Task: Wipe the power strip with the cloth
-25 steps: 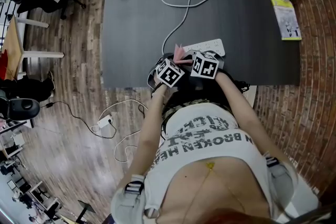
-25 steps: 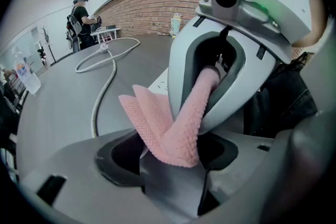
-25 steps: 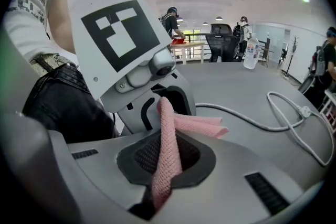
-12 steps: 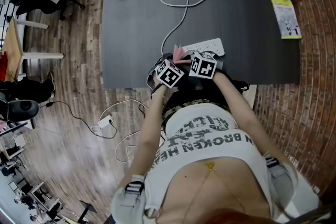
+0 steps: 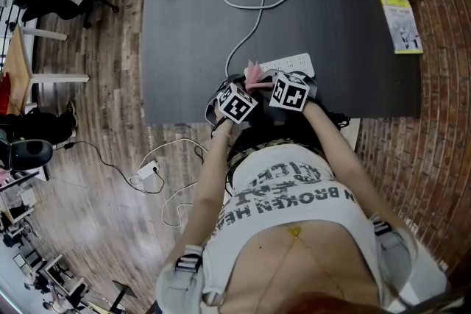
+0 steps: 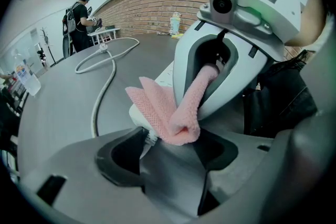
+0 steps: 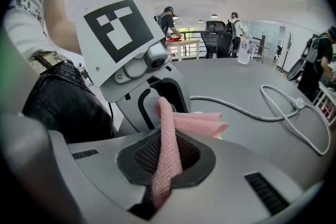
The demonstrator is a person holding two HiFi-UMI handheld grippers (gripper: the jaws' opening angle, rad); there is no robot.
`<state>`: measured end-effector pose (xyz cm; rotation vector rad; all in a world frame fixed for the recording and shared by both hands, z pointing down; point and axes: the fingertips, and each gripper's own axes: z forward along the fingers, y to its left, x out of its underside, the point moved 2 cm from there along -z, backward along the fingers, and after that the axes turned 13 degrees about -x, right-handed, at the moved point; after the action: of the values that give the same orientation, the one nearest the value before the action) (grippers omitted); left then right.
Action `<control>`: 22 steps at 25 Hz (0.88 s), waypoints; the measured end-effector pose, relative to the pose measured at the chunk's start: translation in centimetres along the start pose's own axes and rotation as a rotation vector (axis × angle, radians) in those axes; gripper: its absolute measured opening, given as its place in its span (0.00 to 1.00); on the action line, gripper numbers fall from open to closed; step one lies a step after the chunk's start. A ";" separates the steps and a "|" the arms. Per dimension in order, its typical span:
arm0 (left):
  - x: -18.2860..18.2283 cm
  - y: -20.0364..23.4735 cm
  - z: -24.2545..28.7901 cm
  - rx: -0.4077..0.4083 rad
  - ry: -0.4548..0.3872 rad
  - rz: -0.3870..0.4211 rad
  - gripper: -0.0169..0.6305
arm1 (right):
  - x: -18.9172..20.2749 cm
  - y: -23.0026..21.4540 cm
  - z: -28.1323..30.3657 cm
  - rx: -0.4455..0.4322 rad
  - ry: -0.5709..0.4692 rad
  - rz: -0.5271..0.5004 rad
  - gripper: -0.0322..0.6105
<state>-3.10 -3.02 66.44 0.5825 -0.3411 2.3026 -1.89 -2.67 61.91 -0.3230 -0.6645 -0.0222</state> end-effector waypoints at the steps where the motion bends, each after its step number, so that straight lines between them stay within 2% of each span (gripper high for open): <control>1: 0.0 0.0 0.0 0.000 0.000 0.000 0.46 | 0.2 0.0 -0.1 0.004 -0.001 0.000 0.08; 22: 0.0 -0.1 0.1 0.000 -0.001 -0.001 0.46 | 2.4 -0.3 -1.9 0.049 0.008 0.025 0.08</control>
<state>-2.97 -3.02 66.54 0.5832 -0.3411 2.3017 1.09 -3.31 62.10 -0.2844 -0.6523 0.0169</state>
